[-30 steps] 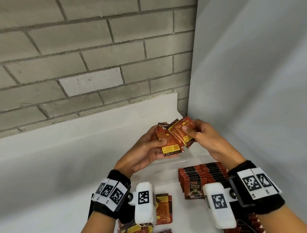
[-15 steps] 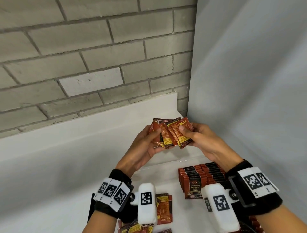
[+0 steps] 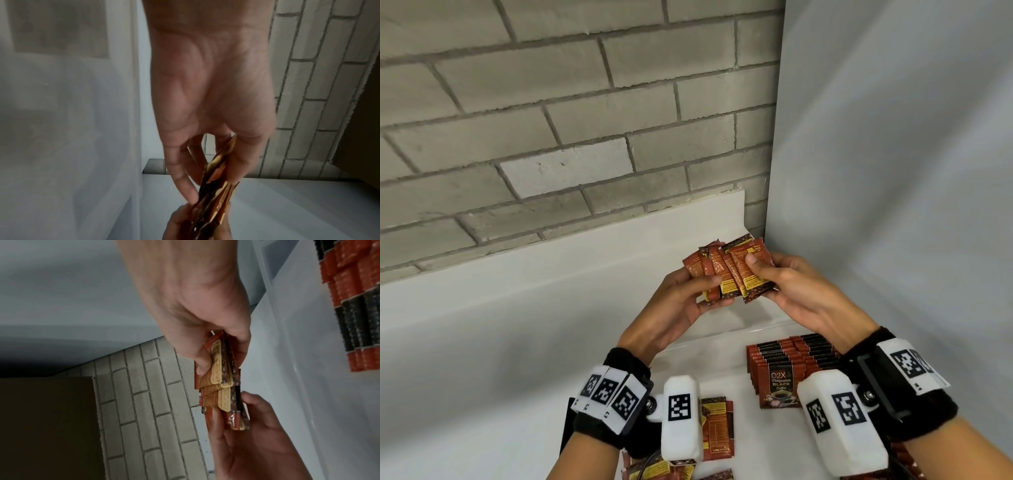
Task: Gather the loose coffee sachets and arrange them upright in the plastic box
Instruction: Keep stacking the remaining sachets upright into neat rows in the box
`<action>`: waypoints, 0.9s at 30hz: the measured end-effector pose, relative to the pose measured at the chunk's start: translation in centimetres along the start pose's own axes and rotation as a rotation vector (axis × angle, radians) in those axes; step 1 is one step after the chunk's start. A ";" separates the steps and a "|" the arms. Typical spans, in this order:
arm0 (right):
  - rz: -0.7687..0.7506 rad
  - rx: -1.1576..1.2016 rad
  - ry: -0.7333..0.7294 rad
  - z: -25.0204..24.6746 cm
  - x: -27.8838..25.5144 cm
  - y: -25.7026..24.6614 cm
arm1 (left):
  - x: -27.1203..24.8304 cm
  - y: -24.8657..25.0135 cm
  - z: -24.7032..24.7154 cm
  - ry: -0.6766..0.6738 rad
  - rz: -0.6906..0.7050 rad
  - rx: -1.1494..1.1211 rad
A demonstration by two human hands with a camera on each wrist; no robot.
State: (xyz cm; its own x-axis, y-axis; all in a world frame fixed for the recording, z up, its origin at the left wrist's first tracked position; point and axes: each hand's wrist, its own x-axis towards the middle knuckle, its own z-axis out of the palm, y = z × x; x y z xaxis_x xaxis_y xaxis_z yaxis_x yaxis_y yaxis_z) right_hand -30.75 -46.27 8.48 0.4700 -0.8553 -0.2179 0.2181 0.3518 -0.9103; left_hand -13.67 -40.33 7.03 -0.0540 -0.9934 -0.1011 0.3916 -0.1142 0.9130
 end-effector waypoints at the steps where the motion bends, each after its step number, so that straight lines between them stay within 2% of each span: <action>1: 0.009 0.004 -0.001 0.2 -0.1 0.1 | 0.0 0.0 0.0 -0.005 0.003 -0.009; 7: 0.045 0.025 -0.035 1.9 -0.5 1.1 | -0.3 0.2 0.5 -0.037 0.031 -0.081; 15: 0.041 -0.019 -0.096 2.5 -0.7 1.6 | -0.2 -0.1 1.0 0.004 -0.007 0.010; 17: 0.031 -0.116 -0.067 2.3 -0.5 1.7 | -0.1 -0.1 1.2 0.021 -0.014 0.050; 20: -0.023 -0.417 0.001 2.4 -0.5 2.0 | 0.1 0.1 1.2 0.052 -0.022 0.091; 23: -0.205 -0.761 0.036 2.3 -0.6 2.1 | 0.0 0.5 1.0 0.066 -0.038 0.062; 25: -0.302 -0.870 -0.058 2.5 -0.9 2.0 | -0.1 0.6 1.0 0.048 -0.052 0.057; 27: -0.313 -0.946 -0.202 2.8 -1.3 2.2 | -0.3 0.7 1.4 0.000 -0.079 0.058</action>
State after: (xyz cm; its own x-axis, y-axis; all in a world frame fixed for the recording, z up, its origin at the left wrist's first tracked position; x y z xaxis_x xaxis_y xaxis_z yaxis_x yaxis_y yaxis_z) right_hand -28.47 -43.30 7.72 0.6631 -0.7460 0.0620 -0.3686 -0.3974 -0.8404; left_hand -14.68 -40.07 8.22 -0.0828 -0.9813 -0.1736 0.3321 -0.1914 0.9236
